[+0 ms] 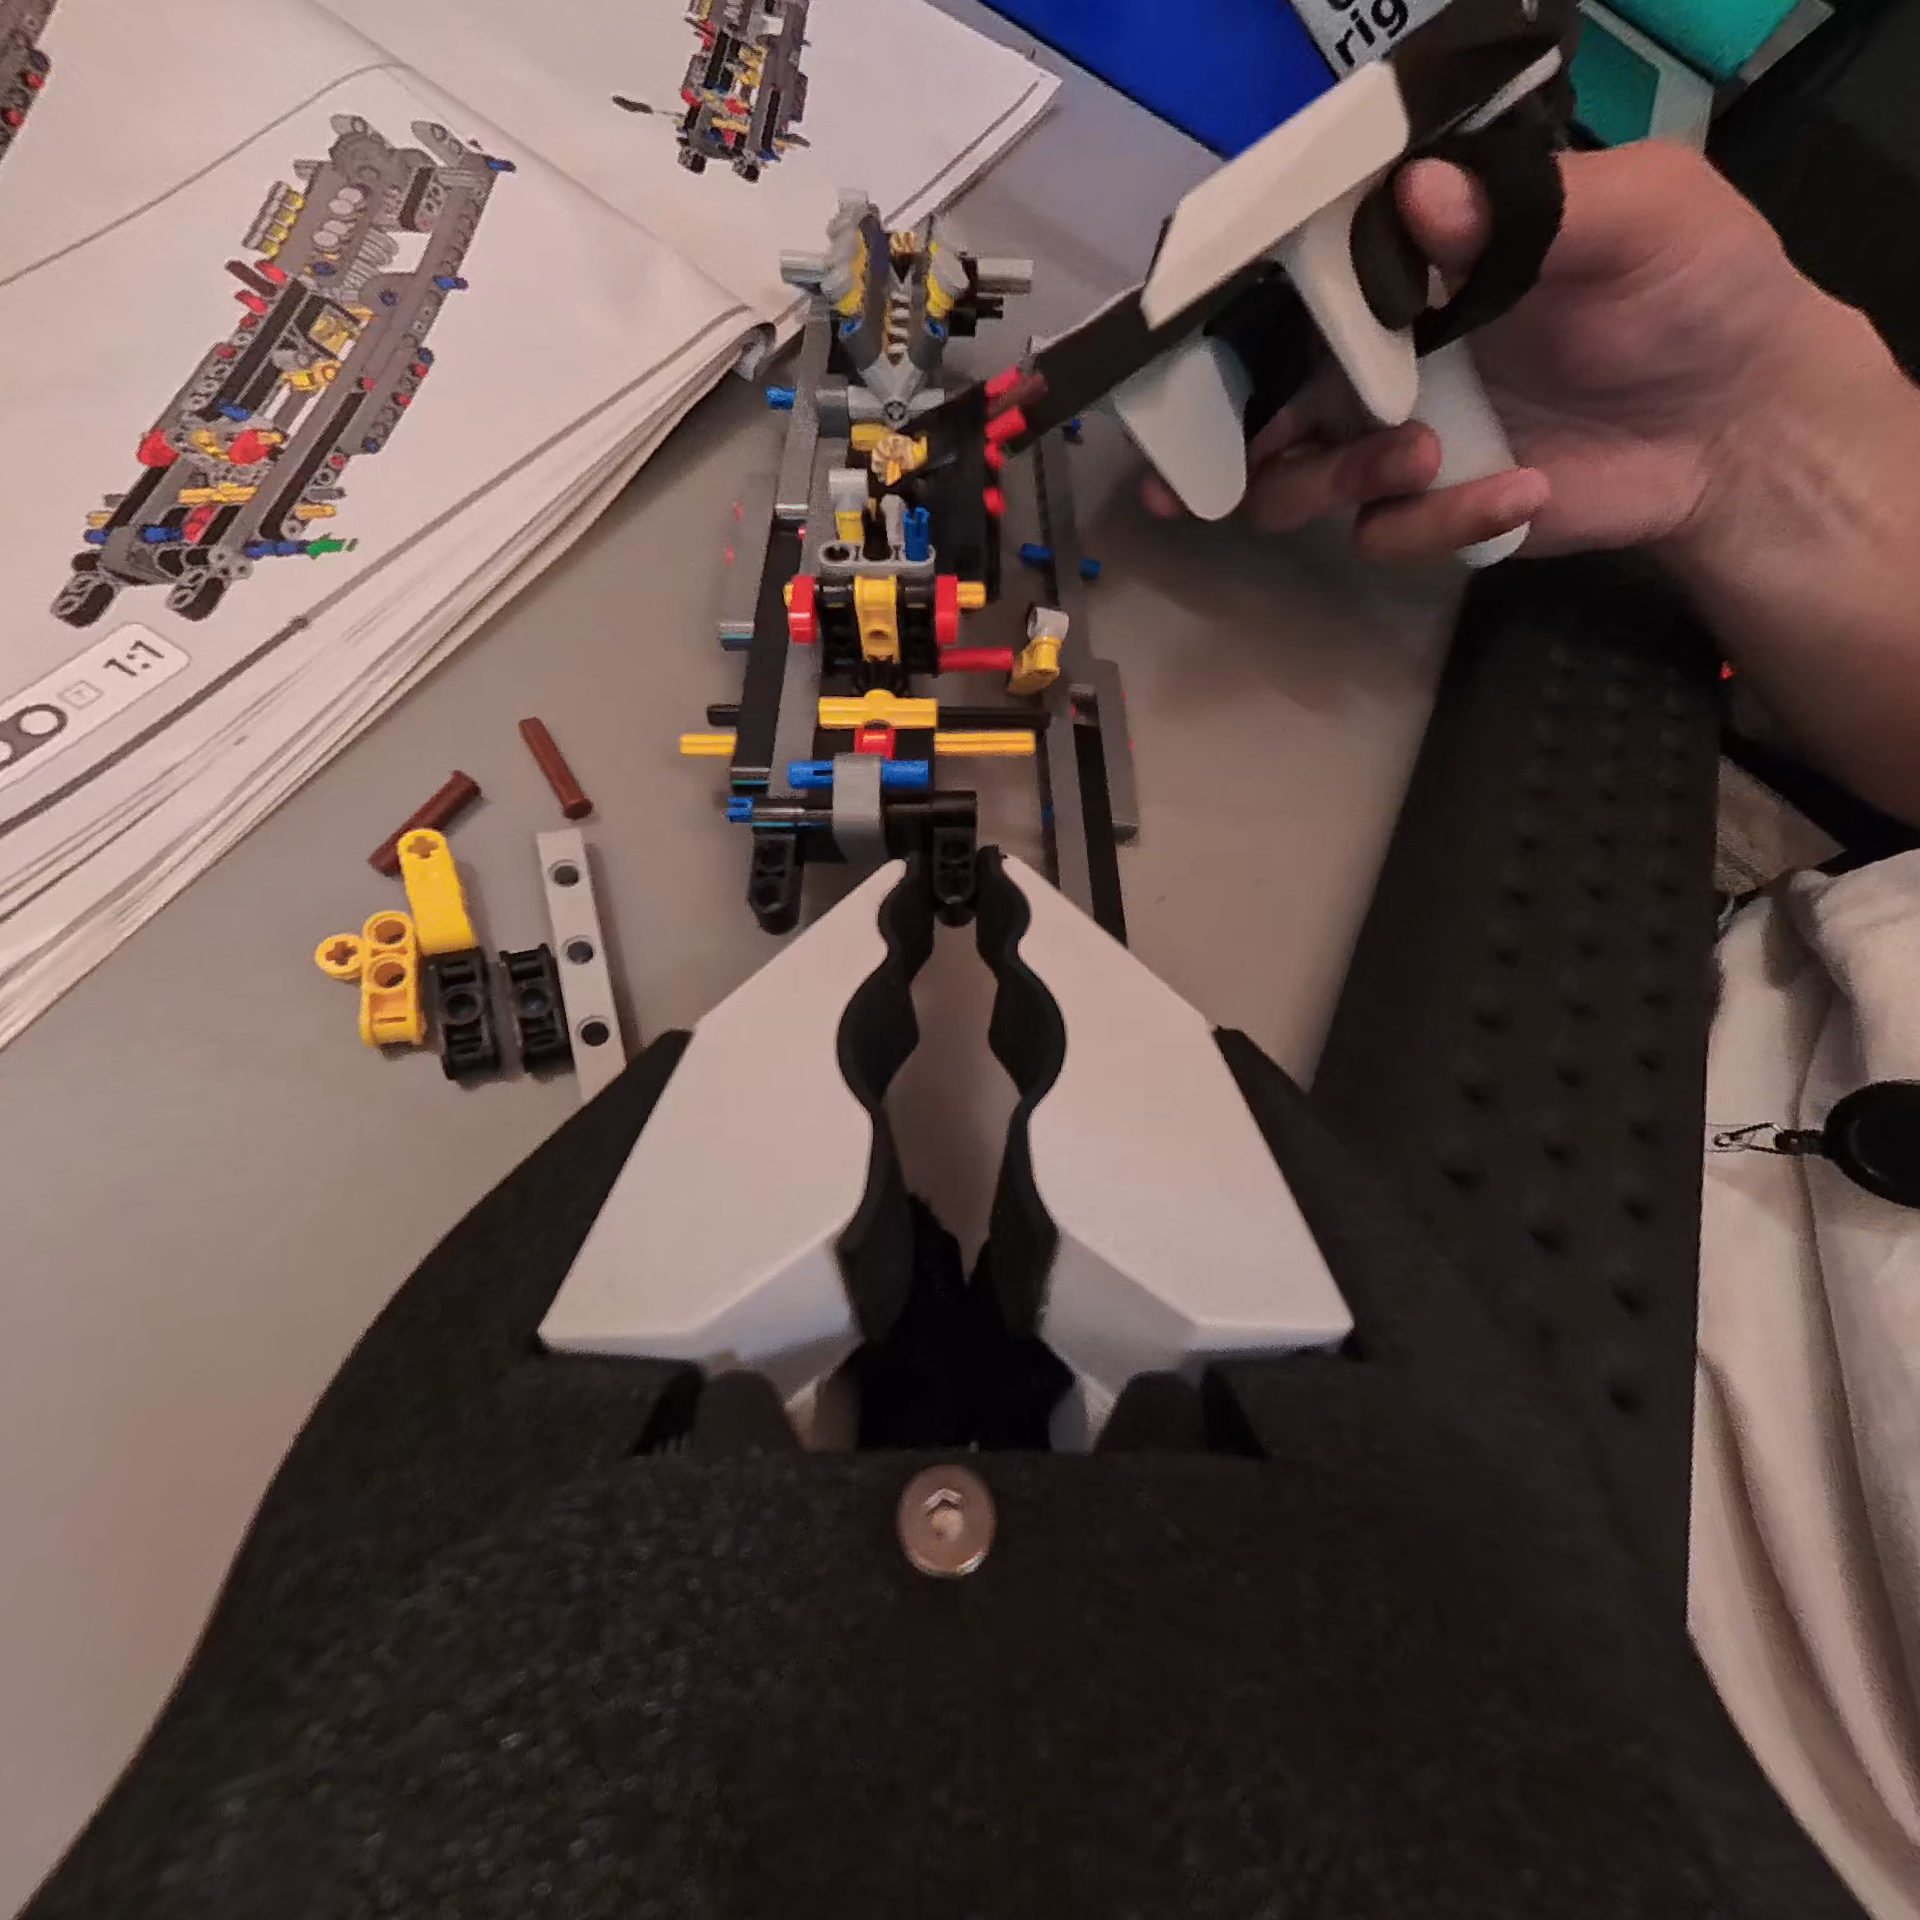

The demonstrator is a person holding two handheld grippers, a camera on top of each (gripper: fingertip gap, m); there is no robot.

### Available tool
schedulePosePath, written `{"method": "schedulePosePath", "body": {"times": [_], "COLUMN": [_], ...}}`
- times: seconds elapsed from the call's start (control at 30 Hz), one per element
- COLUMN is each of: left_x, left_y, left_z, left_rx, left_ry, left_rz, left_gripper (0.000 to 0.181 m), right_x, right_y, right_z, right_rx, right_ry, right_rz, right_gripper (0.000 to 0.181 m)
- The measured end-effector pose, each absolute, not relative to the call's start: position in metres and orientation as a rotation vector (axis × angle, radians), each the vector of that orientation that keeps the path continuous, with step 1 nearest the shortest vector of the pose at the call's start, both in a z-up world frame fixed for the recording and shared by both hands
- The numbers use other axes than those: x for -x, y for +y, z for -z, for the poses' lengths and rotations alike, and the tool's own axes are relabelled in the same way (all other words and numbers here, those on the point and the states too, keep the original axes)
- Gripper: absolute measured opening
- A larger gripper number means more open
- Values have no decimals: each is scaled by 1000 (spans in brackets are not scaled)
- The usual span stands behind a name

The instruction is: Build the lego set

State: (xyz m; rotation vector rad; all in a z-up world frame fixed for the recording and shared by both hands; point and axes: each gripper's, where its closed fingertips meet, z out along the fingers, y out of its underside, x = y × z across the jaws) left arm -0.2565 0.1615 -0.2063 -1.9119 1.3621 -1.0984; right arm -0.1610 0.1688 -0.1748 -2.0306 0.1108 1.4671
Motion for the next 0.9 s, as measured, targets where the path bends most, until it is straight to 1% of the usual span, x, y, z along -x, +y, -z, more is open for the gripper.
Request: {"method": "schedulePosePath", "body": {"times": [0.13,0.3,0.5,0.63,0.8,0.9], "left_x": [255,256,259,260,260,259], "left_y": [158,158,163,163,161,161], "left_z": [206,207,218,229,234,234], "left_rx": [1894,1904,1921,1911,1896,1892], "left_ry": [1384,1385,1435,1510,1554,1561], "left_rz": [1096,1097,973,850,794,784], "left_gripper": [7,7,7,6,7,7], "right_x": [163,167,172,173,172,173], "right_y": [177,185,190,188,186,185], "right_z": [173,184,197,206,210,208], "right_rx": [2036,2119,2204,2238,2251,2235], "right_ry": [48,-134,-265,-251,-153,-151], "right_rz": [-1325,-1037,-830,-803,-912,-925], "right_gripper": [45,47,43,36,33,35]}}
